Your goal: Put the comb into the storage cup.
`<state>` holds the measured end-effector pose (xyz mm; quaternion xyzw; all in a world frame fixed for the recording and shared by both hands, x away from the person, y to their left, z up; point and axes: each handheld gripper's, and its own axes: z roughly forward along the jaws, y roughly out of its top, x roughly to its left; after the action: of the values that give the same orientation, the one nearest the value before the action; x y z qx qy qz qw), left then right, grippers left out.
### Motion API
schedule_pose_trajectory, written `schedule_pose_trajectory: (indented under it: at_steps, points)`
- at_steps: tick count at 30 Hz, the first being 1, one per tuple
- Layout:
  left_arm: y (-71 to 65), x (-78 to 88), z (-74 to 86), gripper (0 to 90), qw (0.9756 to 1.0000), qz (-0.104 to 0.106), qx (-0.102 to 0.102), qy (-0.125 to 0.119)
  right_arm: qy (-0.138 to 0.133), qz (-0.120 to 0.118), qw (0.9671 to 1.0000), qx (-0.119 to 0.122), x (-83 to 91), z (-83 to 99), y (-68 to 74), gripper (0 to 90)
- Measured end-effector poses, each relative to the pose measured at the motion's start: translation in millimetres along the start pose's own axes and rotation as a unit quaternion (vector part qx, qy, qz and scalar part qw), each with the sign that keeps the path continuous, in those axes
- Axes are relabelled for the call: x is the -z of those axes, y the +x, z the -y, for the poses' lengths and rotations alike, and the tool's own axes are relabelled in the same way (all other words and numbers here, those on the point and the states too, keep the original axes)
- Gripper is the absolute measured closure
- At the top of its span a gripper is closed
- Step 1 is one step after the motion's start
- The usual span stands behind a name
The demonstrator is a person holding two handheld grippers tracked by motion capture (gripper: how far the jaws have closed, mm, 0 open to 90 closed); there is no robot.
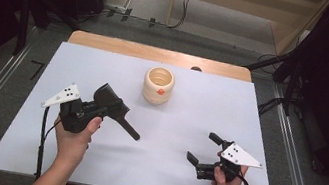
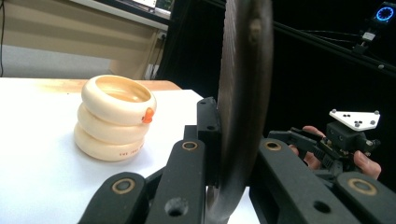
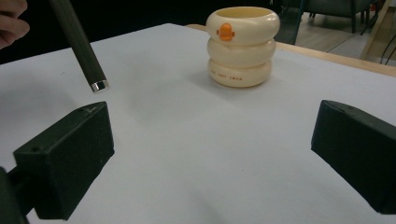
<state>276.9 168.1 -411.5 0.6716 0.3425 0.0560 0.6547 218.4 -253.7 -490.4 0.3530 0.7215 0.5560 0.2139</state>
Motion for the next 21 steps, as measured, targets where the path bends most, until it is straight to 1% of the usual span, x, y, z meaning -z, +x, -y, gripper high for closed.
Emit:
schedule_pose_trajectory:
  at_steps: [1, 5, 7, 8, 10, 12, 17, 19, 20, 21]
  points:
    - [0.6, -0.7, -0.5, 86.3, 1.0, 0.0, -0.002, 0.002, 0.0, 0.002, 1.0, -0.001, 2.5, 0.6, -2.1, 0.0]
    - [3.0, -3.6, -2.0, 86.3, 1.0, -0.001, 0.007, 0.004, 0.002, 0.012, 0.9999, -0.006, 10.5, 5.0, -8.3, 0.0]
    - [4.1, -4.8, -2.8, 86.3, 1.0, -0.001, 0.007, 0.006, 0.003, 0.014, 0.9999, -0.005, 14.1, 8.4, -11.3, 0.0]
    - [4.7, -5.4, -3.1, 86.3, 1.0, 0.0, 0.007, 0.007, 0.004, 0.014, 0.9998, -0.01, 16.2, 10.3, -12.5, 0.0]
    - [5.9, -6.3, -3.9, 86.3, 0.9999, -0.003, 0.006, 0.01, 0.003, 0.02, 0.9998, -0.009, 20.4, 13.4, -15.4, 0.0]
    - [7.1, -7.3, -4.9, 86.3, 0.9999, -0.003, 0.006, 0.011, 0.002, 0.022, 0.9997, -0.013, 25.3, 15.3, -18.2, 0.0]
    - [9.5, -9.5, -7.6, 86.4, 0.9999, -0.007, 0.004, 0.013, 0.0, 0.03, 0.9995, -0.013, 36.2, 19.1, -24.0, 0.0]
    - [10.8, -10.6, -8.7, 86.4, 0.9999, -0.008, 0.003, 0.014, 0.001, 0.032, 0.9994, -0.015, 40.4, 21.2, -25.8, 0.0]
    - [11.4, -11.3, -9.3, 86.4, 0.9998, -0.007, 0.002, 0.016, 0.0, 0.035, 0.9992, -0.019, 42.5, 22.4, -26.6, 0.0]
    - [11.8, -12.1, -9.9, 86.4, 0.9998, -0.007, 0.004, 0.015, -0.003, 0.033, 0.9992, -0.022, 44.4, 23.3, -27.8, 0.0]
